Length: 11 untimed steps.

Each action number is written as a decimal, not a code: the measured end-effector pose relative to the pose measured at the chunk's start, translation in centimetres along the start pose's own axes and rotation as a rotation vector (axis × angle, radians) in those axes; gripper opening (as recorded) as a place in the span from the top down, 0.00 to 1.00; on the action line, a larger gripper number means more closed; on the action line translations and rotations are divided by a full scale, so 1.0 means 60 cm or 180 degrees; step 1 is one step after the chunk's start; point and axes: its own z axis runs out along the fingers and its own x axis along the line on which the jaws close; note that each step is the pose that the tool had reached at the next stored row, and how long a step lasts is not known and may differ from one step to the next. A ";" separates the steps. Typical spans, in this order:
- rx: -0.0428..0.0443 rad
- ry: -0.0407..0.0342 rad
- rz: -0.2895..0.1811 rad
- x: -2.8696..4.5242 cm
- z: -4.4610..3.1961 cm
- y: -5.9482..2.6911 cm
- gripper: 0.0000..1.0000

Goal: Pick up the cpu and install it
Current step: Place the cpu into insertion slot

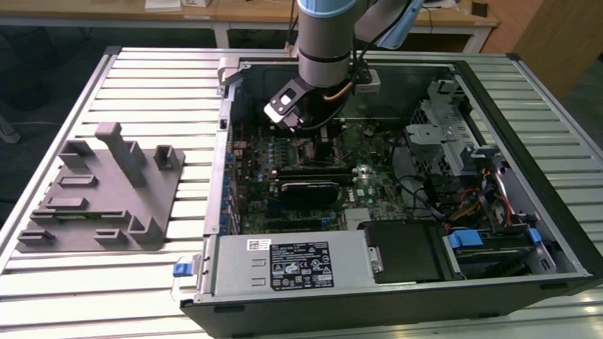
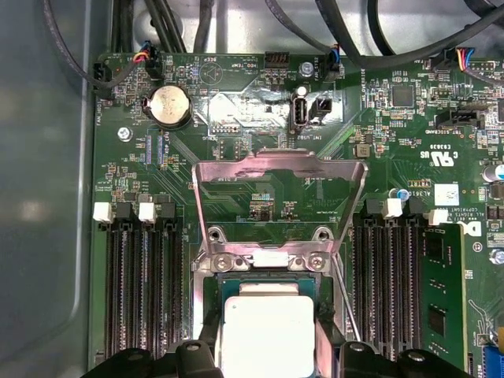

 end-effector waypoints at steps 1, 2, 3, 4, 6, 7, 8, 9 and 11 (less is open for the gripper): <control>0.0000 0.0000 0.0000 0.000 0.000 0.000 0.46; 0.0000 -0.0001 0.0000 0.000 0.000 0.000 0.46; 0.0000 0.0000 0.0000 0.000 0.000 0.000 0.46; 0.0000 0.0000 0.0000 0.000 0.000 0.000 0.46; 0.0000 0.0000 0.0000 0.000 0.000 0.000 0.46; 0.0000 0.0000 0.0000 0.000 0.001 0.000 0.46; 0.0000 0.0000 0.0000 0.000 0.001 0.000 0.46; 0.0000 0.0000 0.0000 0.000 0.001 0.000 0.46; 0.0000 0.0000 0.0000 0.000 0.001 0.000 0.46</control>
